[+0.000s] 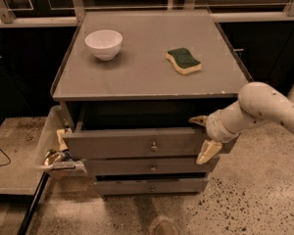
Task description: Open top drawer
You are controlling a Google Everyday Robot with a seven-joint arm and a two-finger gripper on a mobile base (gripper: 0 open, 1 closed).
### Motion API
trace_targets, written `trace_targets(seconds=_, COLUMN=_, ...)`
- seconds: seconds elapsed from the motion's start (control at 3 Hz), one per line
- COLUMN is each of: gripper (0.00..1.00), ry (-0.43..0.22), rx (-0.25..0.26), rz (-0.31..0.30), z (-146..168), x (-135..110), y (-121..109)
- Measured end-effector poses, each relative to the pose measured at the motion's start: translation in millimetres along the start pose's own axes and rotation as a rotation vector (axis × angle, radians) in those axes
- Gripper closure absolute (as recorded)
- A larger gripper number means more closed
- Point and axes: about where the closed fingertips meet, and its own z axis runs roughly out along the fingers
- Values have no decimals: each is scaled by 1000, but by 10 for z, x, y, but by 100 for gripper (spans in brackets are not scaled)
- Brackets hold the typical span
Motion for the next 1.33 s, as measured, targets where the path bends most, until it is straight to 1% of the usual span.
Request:
trace_targets(seconds=0.33, gripper=42, ry=-28, rx=-4, rz=45, z=-58, x=156, y=249)
trace_targets(seconds=1.0, gripper=89, ry=-29, rx=-4, rz=46, z=-122, x=111, y=225)
trace_targets(seconds=1.33, gripper=100, ry=-38, rx=0, rz=36, z=-203, x=59, y=342)
